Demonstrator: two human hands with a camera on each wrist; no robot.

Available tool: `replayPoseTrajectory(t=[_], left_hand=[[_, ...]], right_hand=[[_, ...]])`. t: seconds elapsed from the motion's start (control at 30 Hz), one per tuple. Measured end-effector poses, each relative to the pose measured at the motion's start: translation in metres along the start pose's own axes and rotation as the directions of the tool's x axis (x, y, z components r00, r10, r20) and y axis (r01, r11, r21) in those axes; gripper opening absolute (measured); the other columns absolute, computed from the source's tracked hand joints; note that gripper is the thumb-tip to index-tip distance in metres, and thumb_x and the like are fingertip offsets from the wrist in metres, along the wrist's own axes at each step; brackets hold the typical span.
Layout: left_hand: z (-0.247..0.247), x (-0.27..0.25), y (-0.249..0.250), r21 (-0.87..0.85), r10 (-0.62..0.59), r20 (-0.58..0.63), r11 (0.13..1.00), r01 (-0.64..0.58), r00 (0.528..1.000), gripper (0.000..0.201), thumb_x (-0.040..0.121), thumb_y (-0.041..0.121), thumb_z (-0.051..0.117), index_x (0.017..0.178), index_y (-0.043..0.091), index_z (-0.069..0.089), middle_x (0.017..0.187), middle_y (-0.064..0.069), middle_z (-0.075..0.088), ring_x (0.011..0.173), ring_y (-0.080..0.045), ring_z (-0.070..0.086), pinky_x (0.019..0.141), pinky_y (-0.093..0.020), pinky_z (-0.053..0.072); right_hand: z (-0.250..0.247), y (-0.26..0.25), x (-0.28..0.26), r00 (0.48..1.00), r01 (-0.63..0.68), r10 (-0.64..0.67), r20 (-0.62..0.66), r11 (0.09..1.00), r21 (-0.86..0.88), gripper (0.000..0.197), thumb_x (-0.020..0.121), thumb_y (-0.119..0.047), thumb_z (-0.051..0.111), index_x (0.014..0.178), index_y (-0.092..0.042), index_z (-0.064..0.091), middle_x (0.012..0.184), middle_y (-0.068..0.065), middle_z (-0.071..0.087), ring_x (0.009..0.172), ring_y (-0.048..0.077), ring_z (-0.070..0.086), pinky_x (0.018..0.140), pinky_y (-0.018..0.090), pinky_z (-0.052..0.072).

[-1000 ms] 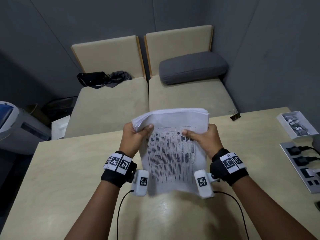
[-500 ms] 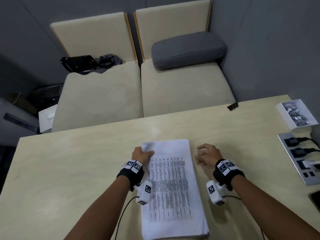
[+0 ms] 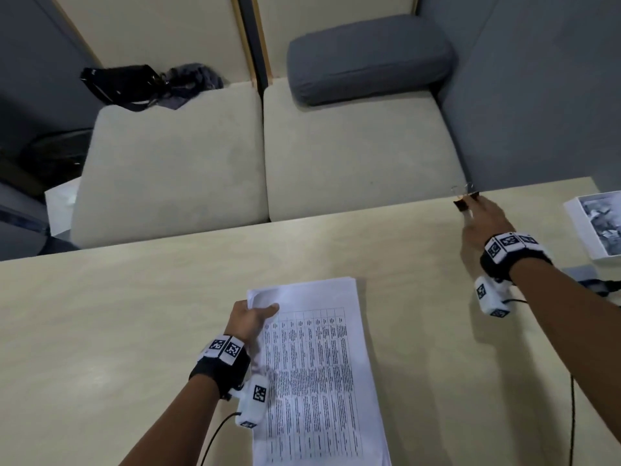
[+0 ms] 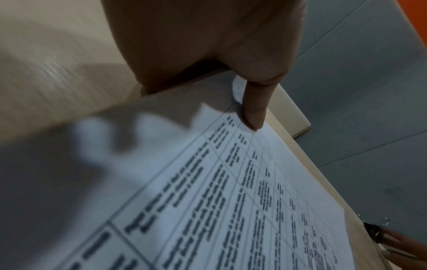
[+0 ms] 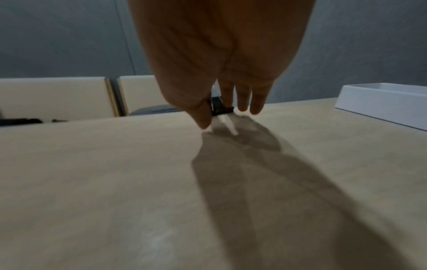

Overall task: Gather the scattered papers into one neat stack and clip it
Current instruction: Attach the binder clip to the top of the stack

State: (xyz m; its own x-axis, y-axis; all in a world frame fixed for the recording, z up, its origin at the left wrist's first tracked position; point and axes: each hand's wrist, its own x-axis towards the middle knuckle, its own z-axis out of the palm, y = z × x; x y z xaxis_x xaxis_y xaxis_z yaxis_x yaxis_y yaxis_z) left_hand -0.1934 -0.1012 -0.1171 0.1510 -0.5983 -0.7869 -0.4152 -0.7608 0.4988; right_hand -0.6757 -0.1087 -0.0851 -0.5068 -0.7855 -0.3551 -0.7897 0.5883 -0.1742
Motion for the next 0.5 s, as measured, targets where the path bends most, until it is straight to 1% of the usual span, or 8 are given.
replayPoseTrajectory(t=[0.03, 0.07, 0.13, 0.23, 0.3, 0.4, 0.47, 0.5], left_hand=[[0.000, 0.004, -0.004, -0.005, 0.008, 0.003, 1.000, -0.008, 1.000, 0.088, 0.063, 0.044, 0.080, 0.129, -0.003, 0.047, 0.128, -0.026, 0.056, 0.111, -0.045, 0.058, 0.092, -0.054, 0.049], [0.000, 0.008, -0.007, -0.014, 0.011, 0.007, 1.000, -0.011, 1.000, 0.091, 0.061, 0.046, 0.080, 0.130, -0.002, 0.047, 0.128, -0.023, 0.056, 0.110, -0.043, 0.058, 0.091, -0.052, 0.050], [-0.001, 0.007, -0.007, -0.021, 0.019, 0.003, 1.000, -0.019, 1.000, 0.089, 0.064, 0.044, 0.080, 0.134, 0.001, 0.045, 0.130, -0.018, 0.055, 0.113, -0.038, 0.056, 0.091, -0.047, 0.048], [-0.001, 0.007, -0.007, -0.019, 0.020, 0.007, 1.000, -0.019, 1.000, 0.082, 0.071, 0.037, 0.079, 0.135, 0.002, 0.043, 0.130, -0.016, 0.054, 0.115, -0.036, 0.055, 0.089, -0.043, 0.046], [-0.001, 0.009, -0.010, -0.027, 0.018, 0.006, 0.999, -0.018, 1.000, 0.080, 0.071, 0.038, 0.079, 0.134, 0.002, 0.045, 0.128, -0.015, 0.055, 0.114, -0.036, 0.056, 0.087, -0.042, 0.047], [-0.001, 0.011, -0.011, -0.029, 0.036, 0.020, 0.999, -0.035, 0.999, 0.082, 0.065, 0.044, 0.080, 0.128, 0.002, 0.049, 0.125, -0.016, 0.058, 0.110, -0.036, 0.058, 0.088, -0.045, 0.049], [0.000, 0.011, -0.011, -0.024, 0.038, 0.022, 0.999, -0.037, 0.999, 0.081, 0.067, 0.042, 0.080, 0.128, -0.001, 0.048, 0.126, -0.022, 0.057, 0.112, -0.041, 0.058, 0.091, -0.047, 0.049], [0.000, 0.010, -0.010, -0.015, 0.042, 0.019, 0.999, -0.042, 0.999, 0.079, 0.068, 0.040, 0.080, 0.126, -0.004, 0.048, 0.127, -0.028, 0.056, 0.112, -0.046, 0.057, 0.090, -0.049, 0.050]], right_hand=[[0.004, -0.002, -0.001, 1.000, 0.011, -0.011, -0.001, 1.000, -0.001, 0.063, 0.091, -0.006, 0.050, 0.148, -0.023, 0.031, 0.158, 0.009, 0.024, 0.140, 0.034, 0.031, 0.109, 0.046, 0.035], [0.009, -0.005, -0.004, 0.999, 0.024, -0.024, -0.034, 1.000, -0.004, 0.063, 0.090, -0.005, 0.052, 0.147, -0.021, 0.033, 0.154, 0.013, 0.030, 0.135, 0.037, 0.037, 0.105, 0.047, 0.039], [0.019, -0.012, -0.011, 0.989, 0.042, -0.046, -0.140, 0.999, -0.031, 0.054, 0.087, -0.008, 0.056, 0.139, -0.016, 0.043, 0.139, 0.020, 0.041, 0.121, 0.042, 0.047, 0.097, 0.050, 0.044], [0.028, -0.024, -0.023, 0.976, 0.040, -0.065, -0.209, 0.992, -0.118, 0.040, 0.087, -0.014, 0.058, 0.126, -0.007, 0.050, 0.123, 0.023, 0.047, 0.110, 0.043, 0.049, 0.091, 0.051, 0.044], [0.033, -0.033, -0.034, 0.965, 0.066, -0.110, -0.238, 0.980, -0.186, 0.033, 0.084, -0.013, 0.062, 0.115, -0.002, 0.056, 0.113, 0.024, 0.049, 0.102, 0.043, 0.050, 0.086, 0.051, 0.044], [0.036, -0.043, -0.053, 0.915, 0.133, -0.204, -0.348, 0.967, -0.218, 0.025, 0.079, -0.020, 0.063, 0.100, -0.005, 0.061, 0.102, 0.019, 0.052, 0.094, 0.039, 0.051, 0.079, 0.047, 0.044], [0.037, -0.046, -0.060, 0.861, 0.240, -0.304, -0.409, 0.950, -0.201, 0.030, 0.075, -0.024, 0.058, 0.099, -0.006, 0.058, 0.103, 0.016, 0.051, 0.092, 0.036, 0.052, 0.077, 0.045, 0.044], [0.037, -0.046, -0.060, 0.846, 0.300, -0.345, -0.406, 0.938, -0.171, 0.034, 0.073, -0.023, 0.057, 0.103, -0.006, 0.056, 0.109, 0.015, 0.050, 0.096, 0.035, 0.053, 0.081, 0.046, 0.045]])
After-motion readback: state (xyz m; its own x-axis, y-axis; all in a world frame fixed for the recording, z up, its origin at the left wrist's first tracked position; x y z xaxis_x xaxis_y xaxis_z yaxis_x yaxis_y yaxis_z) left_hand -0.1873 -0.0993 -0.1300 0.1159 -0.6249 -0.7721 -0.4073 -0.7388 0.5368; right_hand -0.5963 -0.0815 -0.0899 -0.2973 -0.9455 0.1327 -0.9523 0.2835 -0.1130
